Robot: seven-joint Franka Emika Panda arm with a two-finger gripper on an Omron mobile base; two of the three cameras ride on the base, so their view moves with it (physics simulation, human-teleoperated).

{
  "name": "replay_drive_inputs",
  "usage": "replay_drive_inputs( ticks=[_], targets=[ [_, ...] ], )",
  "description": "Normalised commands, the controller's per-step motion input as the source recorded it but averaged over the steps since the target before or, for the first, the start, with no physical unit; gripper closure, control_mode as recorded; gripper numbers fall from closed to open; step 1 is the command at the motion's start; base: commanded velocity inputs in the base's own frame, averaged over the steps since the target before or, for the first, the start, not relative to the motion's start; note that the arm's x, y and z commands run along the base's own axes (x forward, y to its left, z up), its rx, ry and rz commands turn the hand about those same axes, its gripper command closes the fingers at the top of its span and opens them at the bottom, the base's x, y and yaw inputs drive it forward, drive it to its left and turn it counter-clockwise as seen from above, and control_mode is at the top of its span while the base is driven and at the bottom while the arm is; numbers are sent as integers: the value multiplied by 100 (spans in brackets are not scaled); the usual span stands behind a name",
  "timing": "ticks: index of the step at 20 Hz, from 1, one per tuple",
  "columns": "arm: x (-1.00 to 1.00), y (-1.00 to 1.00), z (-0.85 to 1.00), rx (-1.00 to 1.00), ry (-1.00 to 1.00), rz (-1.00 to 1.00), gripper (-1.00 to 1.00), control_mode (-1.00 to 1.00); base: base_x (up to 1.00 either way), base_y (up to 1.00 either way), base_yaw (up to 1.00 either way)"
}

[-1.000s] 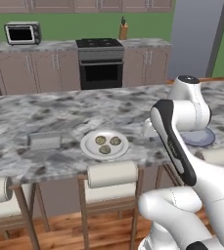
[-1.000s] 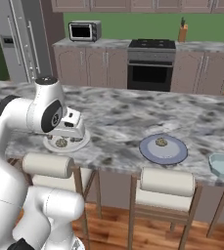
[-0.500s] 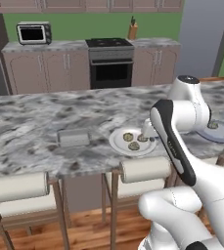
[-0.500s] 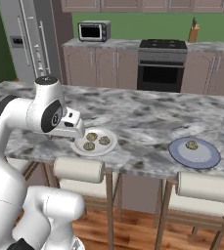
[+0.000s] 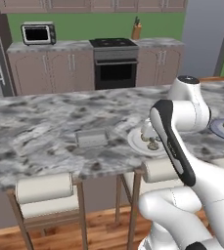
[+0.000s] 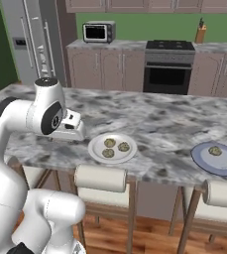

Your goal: Place two dumplings into each of the tupperware containers and then place the containers in the fridge.

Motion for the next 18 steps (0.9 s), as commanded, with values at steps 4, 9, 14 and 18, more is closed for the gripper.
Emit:
replay_drive_inputs(
  ticks=[4,9,14,18],
  targets=[
    [0,0,0,0,0,0,-100,100,36,46,-4],
    [0,0,0,0,0,0,-100,100,20,43,-3],
    [0,0,0,0,0,0,-100,100,27,37,-2],
    [24,1,3,0,-2,-2,-100,-100,8,5,0]
  ],
)
